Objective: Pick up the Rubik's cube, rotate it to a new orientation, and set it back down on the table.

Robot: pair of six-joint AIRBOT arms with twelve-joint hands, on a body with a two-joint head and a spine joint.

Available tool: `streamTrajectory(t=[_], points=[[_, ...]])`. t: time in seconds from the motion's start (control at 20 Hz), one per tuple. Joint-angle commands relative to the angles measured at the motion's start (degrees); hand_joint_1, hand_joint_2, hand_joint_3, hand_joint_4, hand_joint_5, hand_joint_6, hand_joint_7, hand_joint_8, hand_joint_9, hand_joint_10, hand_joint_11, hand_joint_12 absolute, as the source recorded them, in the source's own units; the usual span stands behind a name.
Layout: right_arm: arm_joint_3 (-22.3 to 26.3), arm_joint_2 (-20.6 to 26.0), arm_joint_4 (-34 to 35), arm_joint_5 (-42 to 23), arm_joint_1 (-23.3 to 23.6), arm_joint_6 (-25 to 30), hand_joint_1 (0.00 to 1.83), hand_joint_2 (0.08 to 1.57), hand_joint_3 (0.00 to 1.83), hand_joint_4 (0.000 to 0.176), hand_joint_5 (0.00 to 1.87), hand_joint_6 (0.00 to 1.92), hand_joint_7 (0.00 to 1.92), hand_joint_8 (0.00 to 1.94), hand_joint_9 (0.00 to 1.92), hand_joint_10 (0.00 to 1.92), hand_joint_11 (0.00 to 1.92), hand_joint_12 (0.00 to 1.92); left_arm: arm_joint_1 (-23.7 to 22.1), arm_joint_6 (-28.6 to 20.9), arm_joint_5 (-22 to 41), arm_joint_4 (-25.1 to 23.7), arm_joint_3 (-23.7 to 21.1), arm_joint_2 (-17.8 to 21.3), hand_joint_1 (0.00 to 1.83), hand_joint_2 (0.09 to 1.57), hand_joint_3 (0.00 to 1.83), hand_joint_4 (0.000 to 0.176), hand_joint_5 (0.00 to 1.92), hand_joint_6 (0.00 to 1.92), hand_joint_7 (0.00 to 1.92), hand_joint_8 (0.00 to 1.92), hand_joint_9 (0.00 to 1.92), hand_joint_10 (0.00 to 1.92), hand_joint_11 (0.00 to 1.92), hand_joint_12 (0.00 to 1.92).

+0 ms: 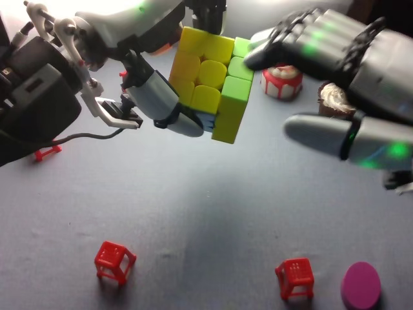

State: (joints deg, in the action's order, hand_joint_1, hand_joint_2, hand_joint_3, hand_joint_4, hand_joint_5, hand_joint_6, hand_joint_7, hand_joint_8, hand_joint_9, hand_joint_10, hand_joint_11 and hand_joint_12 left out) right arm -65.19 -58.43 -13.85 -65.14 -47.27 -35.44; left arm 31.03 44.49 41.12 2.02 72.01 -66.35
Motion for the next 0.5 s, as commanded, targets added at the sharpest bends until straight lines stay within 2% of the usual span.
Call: streamTrajectory(t=[0.0, 0.05, 0.1, 0.15, 0.2, 0.25, 0.3, 0.35, 0.4, 0.45], points=[[0.58, 0.53, 2.56, -7.62, 0.80, 0.34, 0.01, 1.43, 0.00, 0.000, 0.22, 0.59, 0.15, 0.63, 0.01, 1.23, 0.00, 1.60, -0.28, -0.92, 7.18, 0.61, 0.41, -0.42, 1.21, 0.74, 1.10, 0.000, 0.84, 1.46, 0.85, 1.92, 1.22, 1.92, 1.36, 1.92], [0.80, 1.03, 3.16, -7.84, 0.80, 0.34, 0.00, 1.42, 0.00, 0.000, 0.21, 0.43, 0.15, 0.42, 0.00, 0.95, 0.00, 1.30, -0.10, -0.95, 6.67, 0.93, 0.65, -0.64, 1.21, 0.72, 1.15, 0.000, 0.85, 1.49, 0.85, 1.92, 1.13, 1.92, 1.25, 1.92], [1.18, 1.71, 4.03, -8.14, 0.80, 0.34, 0.00, 1.44, 0.00, 0.000, 0.23, 0.29, 0.19, 0.23, 0.00, 0.77, 0.00, 1.12, 0.22, -1.07, 6.09, 1.30, 1.03, -0.99, 1.21, 0.75, 1.10, 0.000, 0.79, 1.52, 0.85, 1.92, 1.13, 1.92, 1.24, 1.92], [1.64, 2.41, 4.81, -8.34, 0.80, 0.34, 0.00, 1.44, 0.00, 0.000, 0.23, 0.19, 0.22, 0.12, 0.04, 0.58, 0.00, 0.95, 0.62, -1.08, 5.23, 1.87, 1.47, -1.41, 1.20, 0.85, 0.93, 0.000, 0.73, 1.47, 0.79, 1.92, 1.12, 1.92, 1.19, 1.92], [2.12, 3.05, 5.43, -8.34, 0.80, 0.34, 0.00, 1.43, 0.00, 0.000, 0.19, 0.11, 0.20, 0.06, 0.04, 0.47, 0.00, 0.73, 0.99, -1.08, 4.12, 2.38, 2.04, -1.93, 1.21, 0.73, 1.16, 0.000, 0.82, 1.57, 0.85, 1.92, 1.10, 1.92, 1.19, 1.92], [2.35, 3.40, 5.85, -8.39, 0.79, 0.34, 0.00, 1.43, 0.00, 0.000, 0.19, 0.06, 0.20, 0.02, 0.06, 0.40, 0.00, 0.62, 1.26, -1.11, 3.07, 2.83, 2.61, -2.43, 1.22, 0.69, 1.23, 0.000, 0.84, 1.60, 0.88, 1.92, 1.10, 1.92, 1.19, 1.92], [2.36, 3.57, 6.04, -8.45, 0.76, 0.34, 0.00, 1.43, 0.00, 0.000, 0.21, 0.06, 0.23, 0.03, 0.09, 0.40, 0.00, 0.60, 1.39, -1.11, 2.17, 3.13, 3.07, -2.83, 1.33, 0.76, 1.09, 0.000, 0.79, 1.58, 0.74, 1.88, 0.82, 1.92, 1.03, 1.92], [2.32, 3.76, 6.48, -8.47, 0.63, 0.34, 0.00, 1.43, 0.00, 0.000, 0.22, 0.05, 0.23, 0.02, 0.10, 0.38, 0.00, 0.64, 1.63, -1.14, 0.47, 3.80, 4.10, -3.74, 1.22, 0.73, 1.17, 0.000, 0.83, 1.63, 0.80, 1.91, 0.99, 1.92, 1.15, 1.92], [2.29, 3.79, 6.59, -8.47, 0.59, 0.34, 0.00, 1.43, 0.00, 0.000, 0.23, 0.04, 0.25, 0.01, 0.11, 0.36, 0.00, 0.69, 1.68, -1.23, -0.12, 3.93, 4.48, -4.11, 1.17, 0.99, 0.71, 0.000, 0.64, 1.51, 0.70, 1.92, 0.95, 1.92, 1.07, 1.92], [2.23, 3.79, 6.79, -8.50, 0.48, 0.34, 0.00, 1.42, 0.00, 0.000, 0.23, 0.03, 0.24, 0.01, 0.12, 0.33, 0.00, 0.68, 1.88, -1.29, -1.58, 4.44, 5.38, -4.84, 1.10, 1.27, 0.29, 0.000, 0.48, 1.71, 0.54, 1.87, 0.95, 1.92, 1.08, 1.92]])
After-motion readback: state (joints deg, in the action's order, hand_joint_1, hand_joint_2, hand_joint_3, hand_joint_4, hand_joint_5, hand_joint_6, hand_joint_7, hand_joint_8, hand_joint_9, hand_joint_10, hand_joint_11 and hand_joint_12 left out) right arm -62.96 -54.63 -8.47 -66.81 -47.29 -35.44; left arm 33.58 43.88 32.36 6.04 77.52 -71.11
